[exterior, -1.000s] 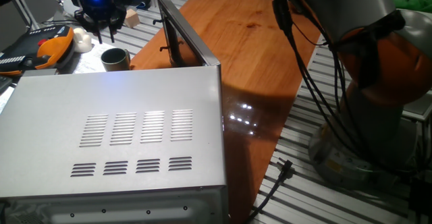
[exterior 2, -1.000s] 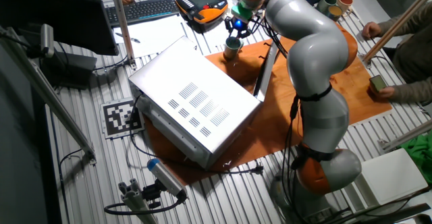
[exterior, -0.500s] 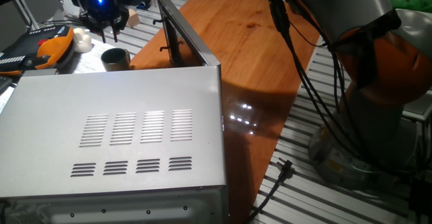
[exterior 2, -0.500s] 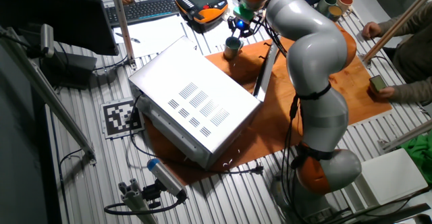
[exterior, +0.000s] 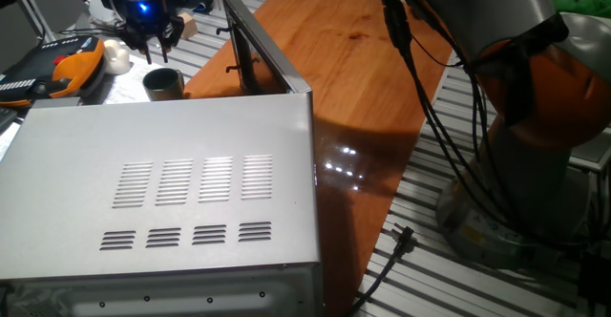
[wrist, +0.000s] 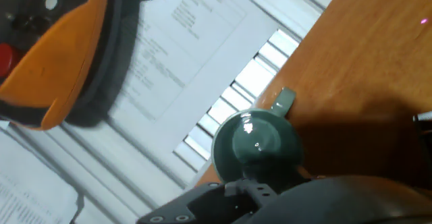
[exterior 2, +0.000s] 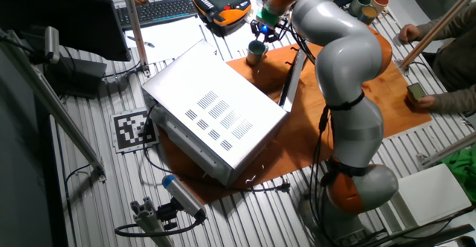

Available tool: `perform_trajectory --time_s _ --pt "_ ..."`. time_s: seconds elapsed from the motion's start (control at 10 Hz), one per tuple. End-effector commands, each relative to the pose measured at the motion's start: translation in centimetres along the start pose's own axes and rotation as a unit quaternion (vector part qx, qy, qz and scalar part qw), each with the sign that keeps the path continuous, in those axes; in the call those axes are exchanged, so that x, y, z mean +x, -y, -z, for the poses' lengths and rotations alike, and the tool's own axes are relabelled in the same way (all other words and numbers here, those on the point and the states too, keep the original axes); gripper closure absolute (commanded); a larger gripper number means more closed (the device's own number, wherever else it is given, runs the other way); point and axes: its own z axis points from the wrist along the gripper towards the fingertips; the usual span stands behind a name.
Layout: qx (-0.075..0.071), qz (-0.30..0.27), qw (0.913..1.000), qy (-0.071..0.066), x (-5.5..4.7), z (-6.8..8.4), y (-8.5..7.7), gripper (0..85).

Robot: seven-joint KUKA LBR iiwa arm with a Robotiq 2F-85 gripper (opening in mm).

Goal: Put the bowl into the microwave

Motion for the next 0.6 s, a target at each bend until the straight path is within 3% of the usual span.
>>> perform_trajectory --time_s 0.0,0.1,0.2,0.5 --pt "0.001 -0.003 1.0000 -0.009 0.05 0.05 -0.03 68.0" --pt "0.006 -0.010 0.9998 -0.015 0.05 0.05 -0.03 68.0" --pt "0.007 -0.016 0.9996 -0.021 0.05 0.05 -0.03 85.0" --pt "0.022 -0.063 0.9977 -0.013 0.05 0.05 -0.03 85.0"
